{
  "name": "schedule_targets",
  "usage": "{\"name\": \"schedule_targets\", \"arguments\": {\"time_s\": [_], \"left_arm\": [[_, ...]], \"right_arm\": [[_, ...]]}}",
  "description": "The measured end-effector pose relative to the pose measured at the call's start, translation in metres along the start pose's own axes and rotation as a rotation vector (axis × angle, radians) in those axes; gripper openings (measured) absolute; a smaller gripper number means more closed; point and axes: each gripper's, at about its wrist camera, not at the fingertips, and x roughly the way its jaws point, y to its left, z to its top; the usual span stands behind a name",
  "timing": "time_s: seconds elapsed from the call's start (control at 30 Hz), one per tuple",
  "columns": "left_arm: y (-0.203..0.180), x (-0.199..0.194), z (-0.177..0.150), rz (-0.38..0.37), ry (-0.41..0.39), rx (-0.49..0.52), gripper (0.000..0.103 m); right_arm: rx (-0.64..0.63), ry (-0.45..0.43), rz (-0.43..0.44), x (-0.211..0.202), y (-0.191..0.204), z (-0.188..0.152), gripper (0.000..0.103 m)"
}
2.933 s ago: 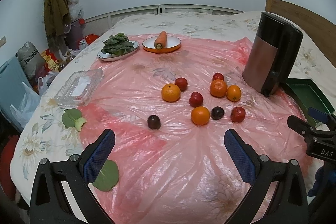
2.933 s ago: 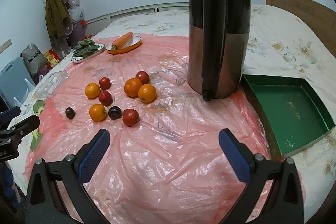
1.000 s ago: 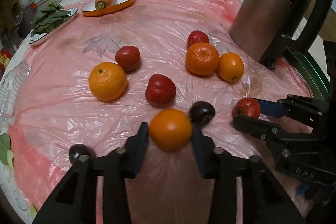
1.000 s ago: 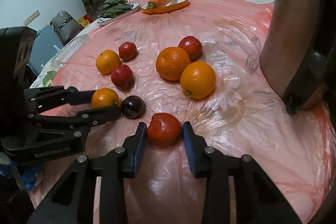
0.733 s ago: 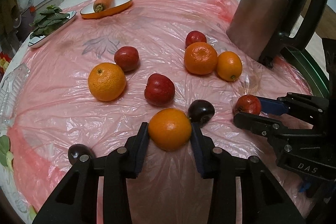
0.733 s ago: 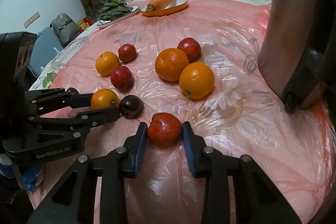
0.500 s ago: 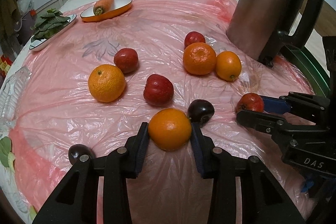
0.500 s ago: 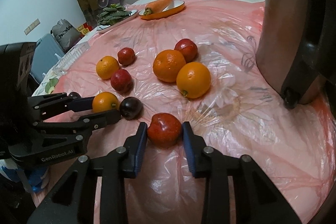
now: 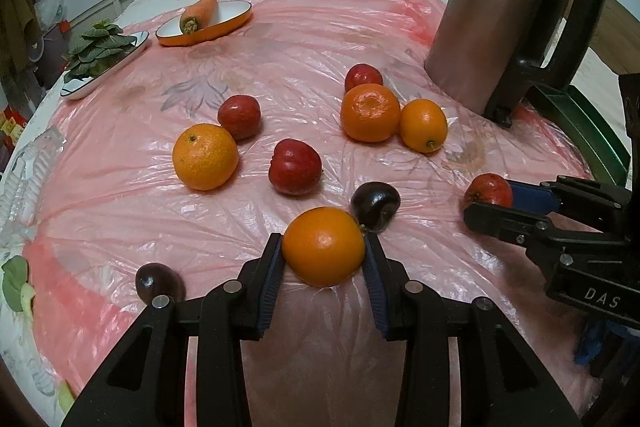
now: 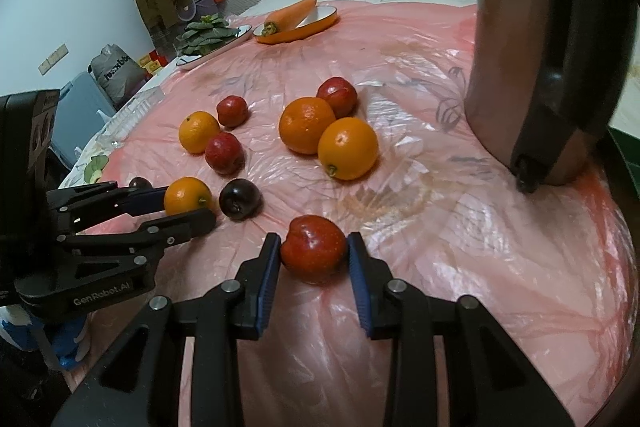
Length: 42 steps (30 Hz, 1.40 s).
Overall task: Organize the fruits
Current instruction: 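Carry the orange and apple over the green tray with both tools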
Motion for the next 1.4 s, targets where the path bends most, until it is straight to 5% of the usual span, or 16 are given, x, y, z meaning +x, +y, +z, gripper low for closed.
{"name": "schedule_targets", "arguments": {"time_s": [0.67, 1.07, 1.4], "left_arm": [[-0.030, -0.051, -0.004, -0.041, -0.022, 0.033, 0.034], [-0.135, -0.056, 0.043, -0.216, -0.060, 0.151, 0.034], [-0.241, -0.022, 0.100, -0.338, -0.057, 0.221, 0.034]], "right_arm": [[0.077, -0.063, -0.090, -0.083, -0.058, -0.024, 0.031], [0.129, -0.172, -0.287, -0.150, -0.143, -0.037, 0.031], [0.247, -0.188, -0.420, -0.175, -0.242, -0.021, 0.031]]}}
